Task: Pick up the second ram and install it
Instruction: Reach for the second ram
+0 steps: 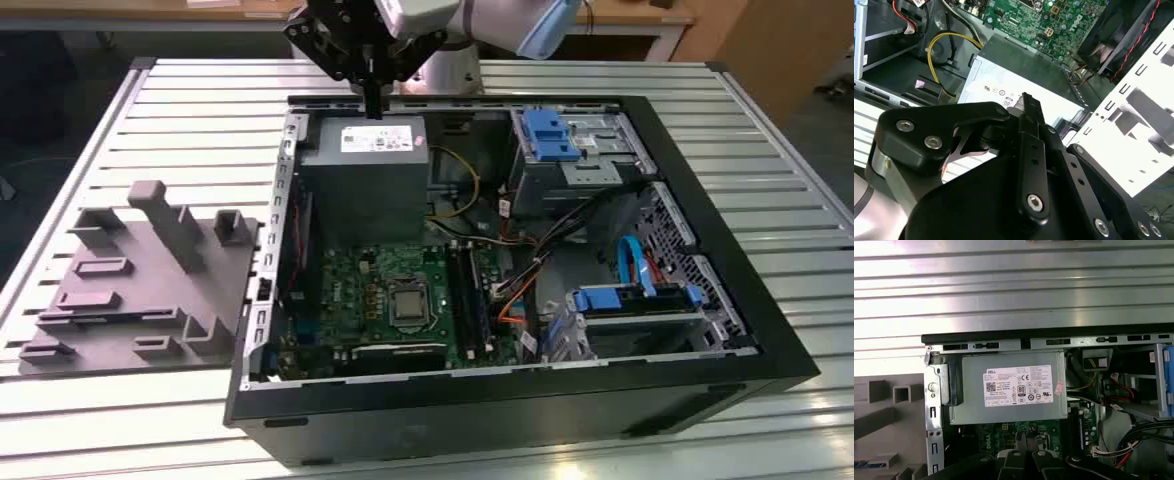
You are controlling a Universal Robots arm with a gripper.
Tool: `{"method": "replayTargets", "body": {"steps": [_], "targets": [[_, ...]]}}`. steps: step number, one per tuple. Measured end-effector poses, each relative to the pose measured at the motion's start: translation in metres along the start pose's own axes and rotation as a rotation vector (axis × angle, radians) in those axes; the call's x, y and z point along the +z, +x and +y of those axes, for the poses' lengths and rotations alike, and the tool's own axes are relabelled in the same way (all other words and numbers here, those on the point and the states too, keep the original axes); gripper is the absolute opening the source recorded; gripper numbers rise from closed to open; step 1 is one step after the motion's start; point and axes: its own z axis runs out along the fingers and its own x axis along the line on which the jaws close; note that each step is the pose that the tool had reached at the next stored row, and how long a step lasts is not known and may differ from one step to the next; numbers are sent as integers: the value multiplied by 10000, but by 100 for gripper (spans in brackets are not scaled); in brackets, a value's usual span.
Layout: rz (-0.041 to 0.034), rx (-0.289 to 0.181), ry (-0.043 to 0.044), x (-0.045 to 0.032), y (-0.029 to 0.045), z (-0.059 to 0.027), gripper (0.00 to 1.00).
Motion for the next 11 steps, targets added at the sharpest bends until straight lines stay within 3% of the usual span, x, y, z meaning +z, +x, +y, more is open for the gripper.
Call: {"method": "replayTargets", "body": {"steps": [11], "targets": [[0, 0, 0, 0, 1, 0, 10]]}}
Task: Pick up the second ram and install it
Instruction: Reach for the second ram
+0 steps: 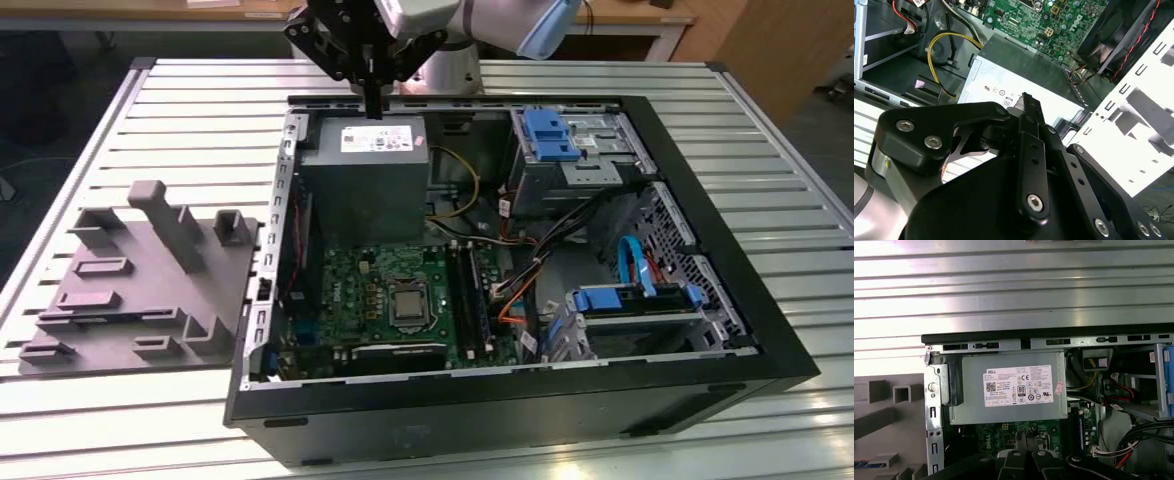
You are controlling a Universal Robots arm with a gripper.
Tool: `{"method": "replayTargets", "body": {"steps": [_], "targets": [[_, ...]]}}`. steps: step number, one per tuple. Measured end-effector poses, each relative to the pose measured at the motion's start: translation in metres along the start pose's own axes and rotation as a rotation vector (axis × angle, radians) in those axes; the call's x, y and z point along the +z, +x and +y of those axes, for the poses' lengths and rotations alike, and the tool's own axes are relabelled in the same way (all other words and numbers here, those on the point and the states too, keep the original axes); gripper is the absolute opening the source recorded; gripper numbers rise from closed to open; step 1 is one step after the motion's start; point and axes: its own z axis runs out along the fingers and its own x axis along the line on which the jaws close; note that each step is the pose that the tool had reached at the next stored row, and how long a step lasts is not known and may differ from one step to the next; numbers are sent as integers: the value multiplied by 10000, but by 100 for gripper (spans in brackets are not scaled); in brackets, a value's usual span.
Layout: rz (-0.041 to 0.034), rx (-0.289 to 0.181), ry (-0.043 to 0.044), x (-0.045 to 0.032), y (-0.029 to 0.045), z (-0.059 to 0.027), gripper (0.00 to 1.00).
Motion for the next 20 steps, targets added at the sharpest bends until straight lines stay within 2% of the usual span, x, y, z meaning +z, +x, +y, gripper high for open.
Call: {"method": "replayTargets", "body": {"steps": [8, 20], "targets": [[0, -1, 0, -2, 81, -6, 10], [-1, 0, 0, -8, 293, -22, 10]]}}
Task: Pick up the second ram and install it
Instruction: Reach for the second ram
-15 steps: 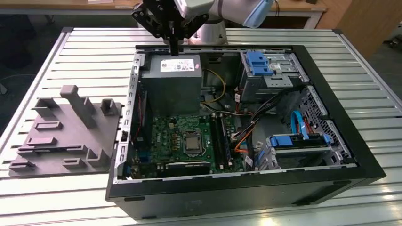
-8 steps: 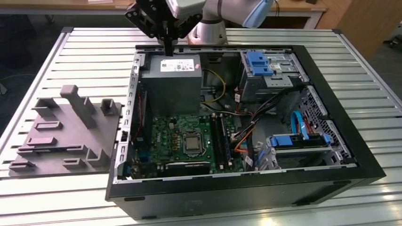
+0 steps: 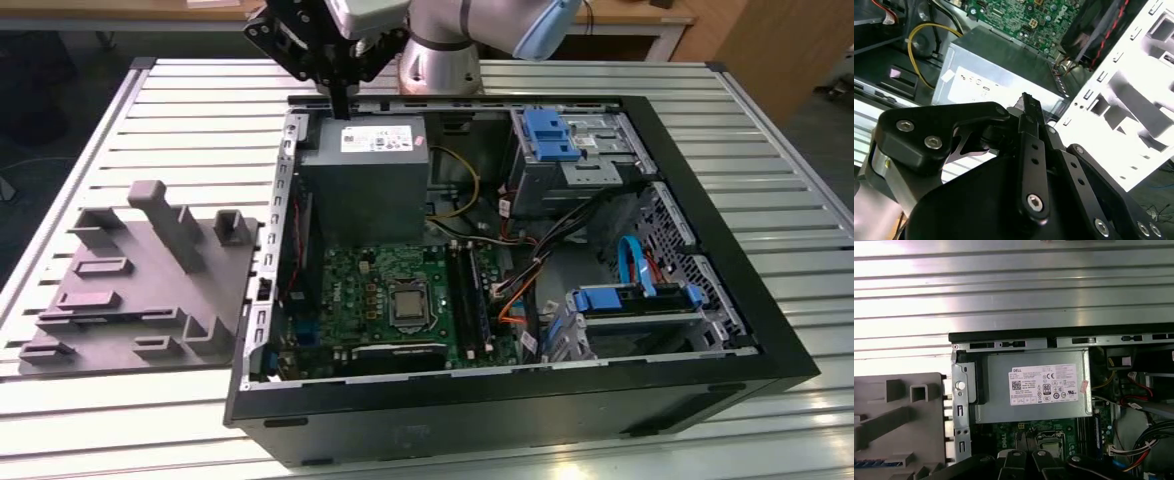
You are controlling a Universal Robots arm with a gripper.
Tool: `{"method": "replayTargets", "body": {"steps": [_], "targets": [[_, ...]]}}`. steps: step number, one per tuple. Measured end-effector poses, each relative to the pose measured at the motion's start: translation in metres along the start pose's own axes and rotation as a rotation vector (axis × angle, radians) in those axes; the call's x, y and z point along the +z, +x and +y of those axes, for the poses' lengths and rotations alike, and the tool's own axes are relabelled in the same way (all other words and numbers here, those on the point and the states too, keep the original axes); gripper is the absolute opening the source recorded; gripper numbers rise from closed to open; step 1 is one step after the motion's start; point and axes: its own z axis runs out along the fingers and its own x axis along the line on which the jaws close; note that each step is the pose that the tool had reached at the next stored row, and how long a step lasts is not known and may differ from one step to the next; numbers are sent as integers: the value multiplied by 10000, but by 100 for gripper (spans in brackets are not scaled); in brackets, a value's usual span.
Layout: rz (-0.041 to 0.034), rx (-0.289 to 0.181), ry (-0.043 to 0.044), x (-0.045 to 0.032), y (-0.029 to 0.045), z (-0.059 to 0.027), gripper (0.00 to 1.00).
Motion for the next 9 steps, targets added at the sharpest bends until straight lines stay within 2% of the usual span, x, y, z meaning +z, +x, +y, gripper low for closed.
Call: {"method": "replayTargets", "body": {"steps": [9], "targets": [[-5, 1, -1, -5, 184, -14, 10]]}}
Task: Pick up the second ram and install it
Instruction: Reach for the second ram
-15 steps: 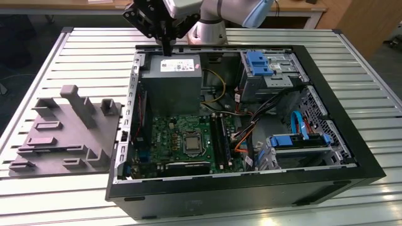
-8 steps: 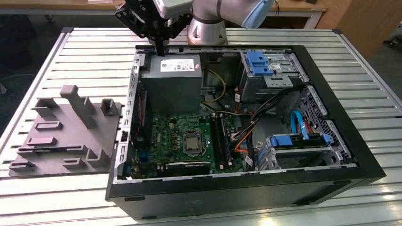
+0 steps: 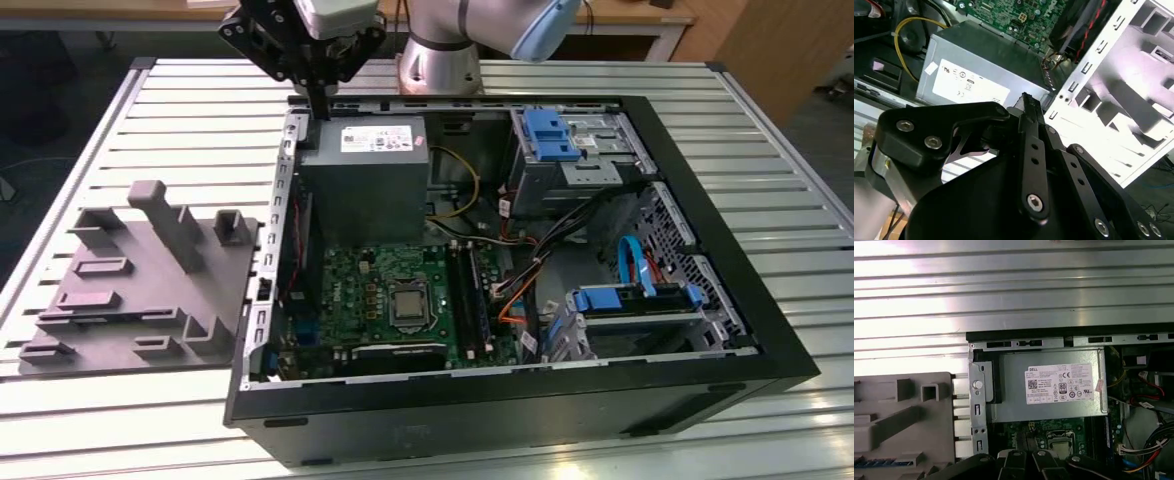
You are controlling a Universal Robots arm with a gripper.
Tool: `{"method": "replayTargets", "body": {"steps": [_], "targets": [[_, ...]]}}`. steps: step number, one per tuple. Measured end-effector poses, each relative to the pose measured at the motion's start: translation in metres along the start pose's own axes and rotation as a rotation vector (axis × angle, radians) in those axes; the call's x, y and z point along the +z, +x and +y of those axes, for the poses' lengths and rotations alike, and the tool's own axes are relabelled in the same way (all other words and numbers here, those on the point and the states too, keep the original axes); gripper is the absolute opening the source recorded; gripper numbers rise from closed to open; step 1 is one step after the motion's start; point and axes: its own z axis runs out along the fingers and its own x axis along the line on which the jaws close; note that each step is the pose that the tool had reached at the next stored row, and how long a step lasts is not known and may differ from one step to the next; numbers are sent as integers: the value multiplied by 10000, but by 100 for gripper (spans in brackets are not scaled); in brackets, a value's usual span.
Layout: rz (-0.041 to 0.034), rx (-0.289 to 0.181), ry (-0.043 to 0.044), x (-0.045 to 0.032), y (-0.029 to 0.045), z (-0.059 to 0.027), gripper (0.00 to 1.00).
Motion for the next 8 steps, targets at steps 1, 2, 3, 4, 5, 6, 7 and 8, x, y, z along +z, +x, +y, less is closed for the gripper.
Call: {"method": "replayTargets", "body": {"steps": [1, 2, 3, 4, 5, 6, 7, 8], "targets": [[0, -1, 1, -1, 18, -1, 10], [0, -1, 0, -1, 33, -2, 10], [0, -2, 1, -2, 50, -4, 10], [0, -1, 1, -3, 68, -5, 10], [0, -2, 1, -3, 89, -7, 10], [-1, -2, 1, -4, 112, -9, 10], [-1, -1, 1, -4, 133, -10, 10], [-1, -1, 1, -5, 158, -12, 10]]}}
